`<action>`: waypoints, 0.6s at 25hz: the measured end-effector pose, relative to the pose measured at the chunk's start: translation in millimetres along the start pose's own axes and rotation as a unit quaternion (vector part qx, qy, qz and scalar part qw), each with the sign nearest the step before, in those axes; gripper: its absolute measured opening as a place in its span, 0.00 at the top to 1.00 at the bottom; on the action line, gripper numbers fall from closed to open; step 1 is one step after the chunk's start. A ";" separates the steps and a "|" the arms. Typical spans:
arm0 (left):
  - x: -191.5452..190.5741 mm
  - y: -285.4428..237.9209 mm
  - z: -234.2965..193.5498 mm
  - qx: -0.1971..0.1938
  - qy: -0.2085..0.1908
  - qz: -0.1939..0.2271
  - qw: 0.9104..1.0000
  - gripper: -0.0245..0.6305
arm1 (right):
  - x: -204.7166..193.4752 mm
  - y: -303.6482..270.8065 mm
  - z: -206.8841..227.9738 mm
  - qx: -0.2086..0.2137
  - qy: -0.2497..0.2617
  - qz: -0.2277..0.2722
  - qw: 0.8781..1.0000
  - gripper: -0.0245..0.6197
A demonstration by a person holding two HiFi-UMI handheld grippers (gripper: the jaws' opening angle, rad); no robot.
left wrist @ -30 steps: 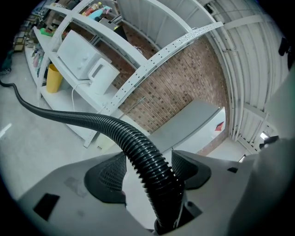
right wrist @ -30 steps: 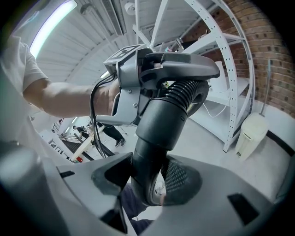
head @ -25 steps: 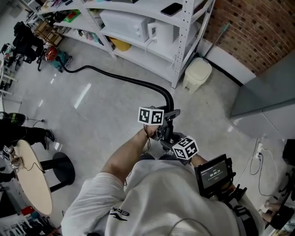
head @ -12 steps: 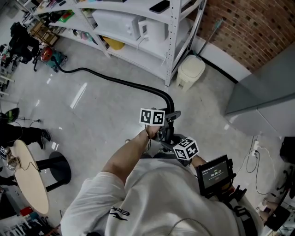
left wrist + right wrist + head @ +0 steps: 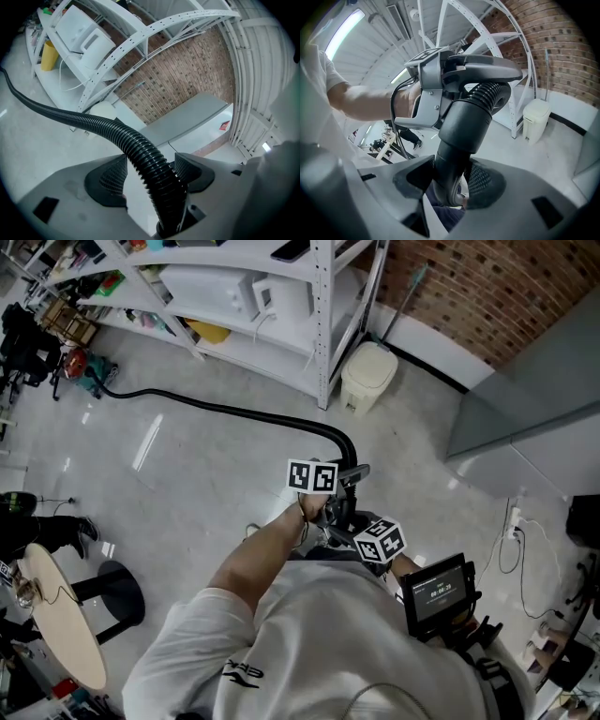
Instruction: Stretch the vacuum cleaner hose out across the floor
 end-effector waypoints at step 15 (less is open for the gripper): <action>-12.4 -31.5 -5.9 0.001 0.004 -0.036 0.999 0.51 | -15.9 1.8 21.4 -0.030 -0.033 0.002 0.999 0.66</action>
Point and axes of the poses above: the fingertips, and each gripper's own axes: y backward along the fingers, z to its right, x out of its top, the point moved 3 cm from there along y, backward along the fingers, and after that the axes turned 2 degrees about y, right-handed, at the moved point
